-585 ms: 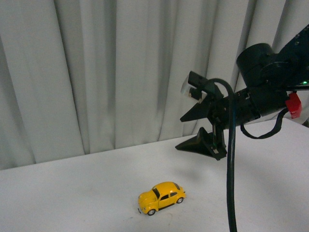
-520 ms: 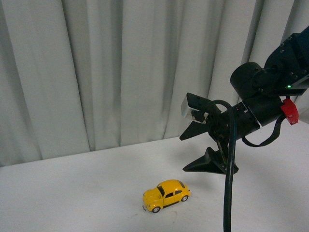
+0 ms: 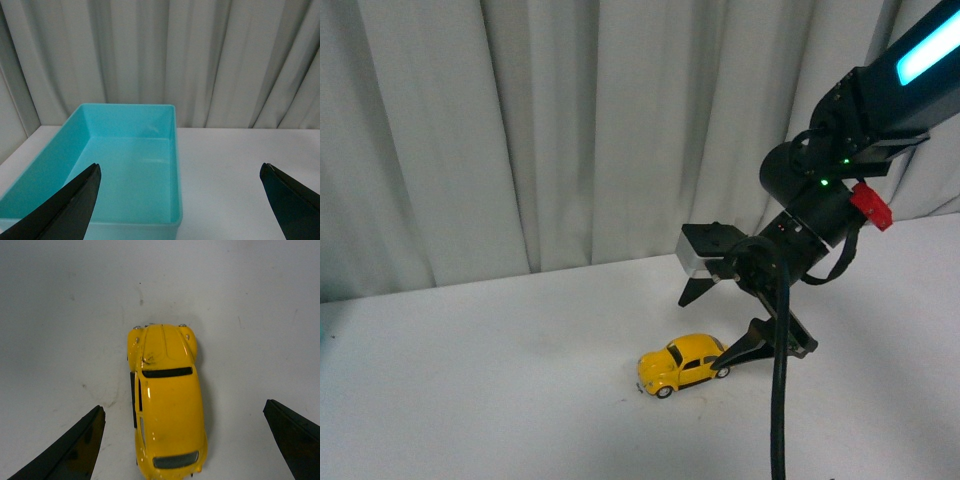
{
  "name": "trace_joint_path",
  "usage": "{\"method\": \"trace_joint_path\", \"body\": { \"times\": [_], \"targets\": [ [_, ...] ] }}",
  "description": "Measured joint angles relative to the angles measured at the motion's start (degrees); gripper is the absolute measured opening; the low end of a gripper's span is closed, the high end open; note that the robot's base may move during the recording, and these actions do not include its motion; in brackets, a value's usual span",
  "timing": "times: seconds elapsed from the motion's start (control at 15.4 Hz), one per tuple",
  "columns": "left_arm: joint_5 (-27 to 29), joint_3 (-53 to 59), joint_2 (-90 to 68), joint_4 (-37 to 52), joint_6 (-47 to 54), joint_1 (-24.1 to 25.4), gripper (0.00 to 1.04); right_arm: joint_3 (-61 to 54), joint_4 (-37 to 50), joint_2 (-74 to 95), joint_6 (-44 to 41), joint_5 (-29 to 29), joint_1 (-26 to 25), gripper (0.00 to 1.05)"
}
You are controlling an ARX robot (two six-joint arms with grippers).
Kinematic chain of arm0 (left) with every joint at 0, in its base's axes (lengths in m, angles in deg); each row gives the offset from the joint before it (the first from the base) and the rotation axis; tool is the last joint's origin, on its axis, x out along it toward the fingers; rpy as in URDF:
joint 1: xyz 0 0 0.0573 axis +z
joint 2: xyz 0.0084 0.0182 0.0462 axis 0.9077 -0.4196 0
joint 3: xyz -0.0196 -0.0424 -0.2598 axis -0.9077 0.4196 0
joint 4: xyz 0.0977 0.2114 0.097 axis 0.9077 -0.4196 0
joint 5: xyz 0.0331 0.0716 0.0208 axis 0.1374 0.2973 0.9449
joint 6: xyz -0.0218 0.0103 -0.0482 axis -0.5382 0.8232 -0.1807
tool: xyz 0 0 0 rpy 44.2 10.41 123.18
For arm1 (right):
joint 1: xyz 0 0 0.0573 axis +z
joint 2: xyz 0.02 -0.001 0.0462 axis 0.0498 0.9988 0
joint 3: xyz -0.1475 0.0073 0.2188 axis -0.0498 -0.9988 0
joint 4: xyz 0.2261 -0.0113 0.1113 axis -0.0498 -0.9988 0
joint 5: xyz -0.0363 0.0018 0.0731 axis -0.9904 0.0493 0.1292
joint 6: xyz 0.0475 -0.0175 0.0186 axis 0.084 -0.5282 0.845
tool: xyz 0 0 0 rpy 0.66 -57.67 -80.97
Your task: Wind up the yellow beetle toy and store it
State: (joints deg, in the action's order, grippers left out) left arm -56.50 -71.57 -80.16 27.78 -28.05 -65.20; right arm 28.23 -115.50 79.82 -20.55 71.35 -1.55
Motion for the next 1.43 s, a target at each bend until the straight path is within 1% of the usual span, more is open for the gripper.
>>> {"method": "trace_joint_path", "body": {
  "times": [0.2, 0.26, 0.52, 0.65, 0.85, 0.91, 1.11, 1.43],
  "targets": [
    [0.02, 0.0, 0.0, -0.02, -0.02, 0.0, 0.98, 1.7, -2.27, 2.27, -1.51, -1.84, 1.97, 0.98],
    [0.02, 0.0, 0.0, -0.02, -0.02, 0.0, 0.98, 1.66, -1.27, 2.6, -1.44, -2.6, 2.45, 0.98],
    [0.02, 0.0, 0.0, -0.02, -0.02, 0.0, 0.98, 0.85, 0.09, 2.62, 2.64, -4.17, 3.28, 0.97],
    [0.02, 0.0, 0.0, -0.02, -0.02, 0.0, 0.98, 0.83, 0.42, 2.71, 5.6, -5.31, 3.28, 0.76],
    [0.02, 0.0, 0.0, -0.02, -0.02, 0.0, 0.98, 0.46, 0.98, 2.8, 7.98, -5.55, 3.3, 0.46],
    [0.02, 0.0, 0.0, -0.02, -0.02, 0.0, 0.98, 0.33, 1.29, 2.8, 8.33, -5.53, 3.34, 0.42],
    [0.02, 0.0, 0.0, -0.02, -0.02, 0.0, 0.98, -0.17, 2.56, 2.8, 12.04, -4.26, 3.98, 0.41],
    [0.0, 0.0, 0.0, -0.02, -0.02, 0.0, 0.98, -2.03, 4.52, 2.1, 15.63, -3.78, 4.76, 0.41]
  ]
}}
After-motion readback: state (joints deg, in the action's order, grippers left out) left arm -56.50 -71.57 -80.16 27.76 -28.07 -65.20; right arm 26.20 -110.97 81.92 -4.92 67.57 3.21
